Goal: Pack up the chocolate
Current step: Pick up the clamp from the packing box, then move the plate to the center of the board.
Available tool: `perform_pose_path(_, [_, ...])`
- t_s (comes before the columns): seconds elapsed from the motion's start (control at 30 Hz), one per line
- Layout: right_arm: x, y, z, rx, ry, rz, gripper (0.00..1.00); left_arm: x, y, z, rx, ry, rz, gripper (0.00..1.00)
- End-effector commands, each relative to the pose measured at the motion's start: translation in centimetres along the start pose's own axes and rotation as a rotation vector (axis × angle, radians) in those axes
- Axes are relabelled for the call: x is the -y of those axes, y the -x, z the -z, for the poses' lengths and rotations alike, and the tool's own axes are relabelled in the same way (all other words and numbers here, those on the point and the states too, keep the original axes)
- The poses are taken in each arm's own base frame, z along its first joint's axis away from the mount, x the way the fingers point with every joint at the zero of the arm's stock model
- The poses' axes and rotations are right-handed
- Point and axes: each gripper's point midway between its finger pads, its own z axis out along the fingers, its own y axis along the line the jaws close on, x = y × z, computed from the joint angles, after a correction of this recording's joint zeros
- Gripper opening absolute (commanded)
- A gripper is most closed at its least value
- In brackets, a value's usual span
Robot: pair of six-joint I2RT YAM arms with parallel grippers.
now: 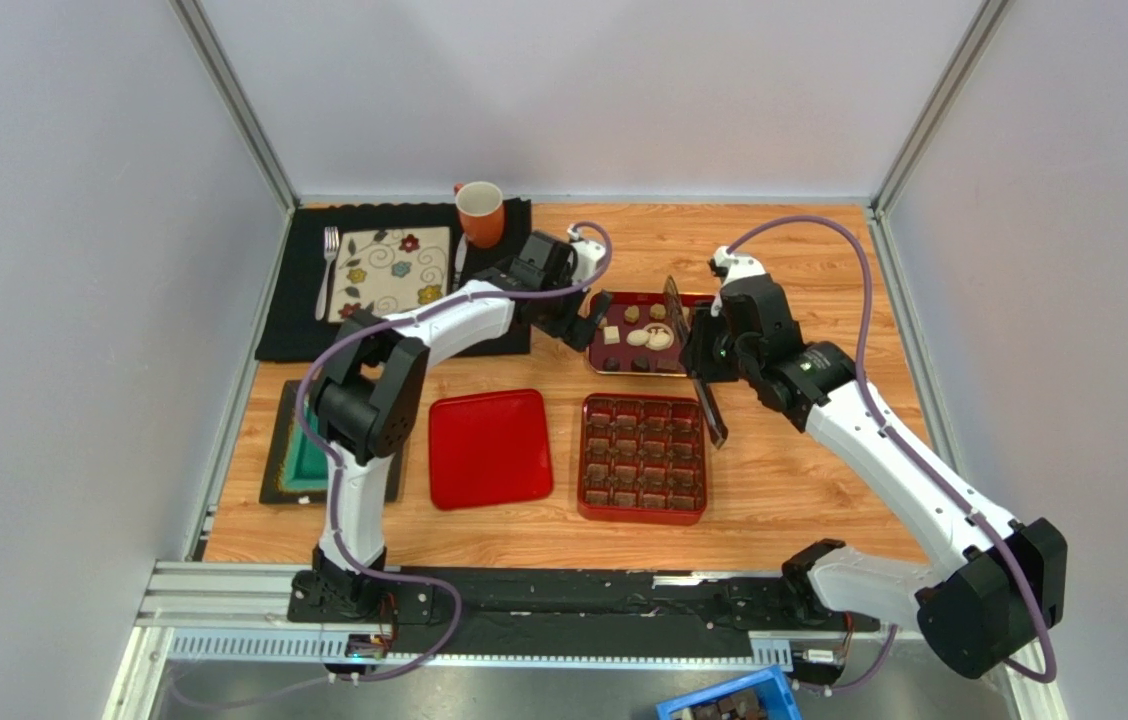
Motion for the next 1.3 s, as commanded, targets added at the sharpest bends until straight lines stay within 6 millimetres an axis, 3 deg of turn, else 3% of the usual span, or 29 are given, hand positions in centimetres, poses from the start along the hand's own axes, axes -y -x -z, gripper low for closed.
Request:
perform_pose_path(0.0, [-0.2, 2.0, 1.2, 0.055, 0.042, -0.036, 0.26, -0.1, 1.4, -1.2, 0.037, 0.064, -0.034, 0.99])
perform_pose_path(0.2, [0.6, 1.6, 1.5, 0.051, 0.04, -0.058, 0.26, 0.5, 0.8, -2.5, 0.022, 0.08, -0.05, 0.99])
perform_pose_path(0.33, [0.7, 1.1, 1.7, 0.04, 0.057, -0.067, 0.26, -1.3, 0.5, -2.6, 0.024, 0.181, -0.048, 0.99])
perform_pose_path(0.57, [1.2, 0.2, 1.0, 0.007, 0.058, -0.072, 0.26, -2.4, 0.2, -2.2, 0.03, 0.244, -0.047, 0.99])
perform_pose_path(0.8, [1.6, -0.3, -0.9, -0.034, 0.043, -0.072, 0.27, -3.2, -1.8, -0.4, 0.008, 0.289, -0.094, 0.98])
perform_pose_path(0.97, [0.7, -0.4, -2.5, -0.091, 0.078, -0.07, 0.29, -3.2, -2.7, 0.5, -0.005, 0.293, -0.096, 0.98])
perform_pose_path(1.07, [0.3, -1.0, -3.5, -0.149, 0.092, -0.071, 0.3, -3.3, -2.5, 1.3, 0.001, 0.302, -0.092, 0.98])
perform_pose_path(1.27, [-0.6, -0.2, -4.7, -0.167, 0.125, -0.044, 0.32, -3.2, -1.1, 3.1, 0.038, 0.306, -0.077, 0.99])
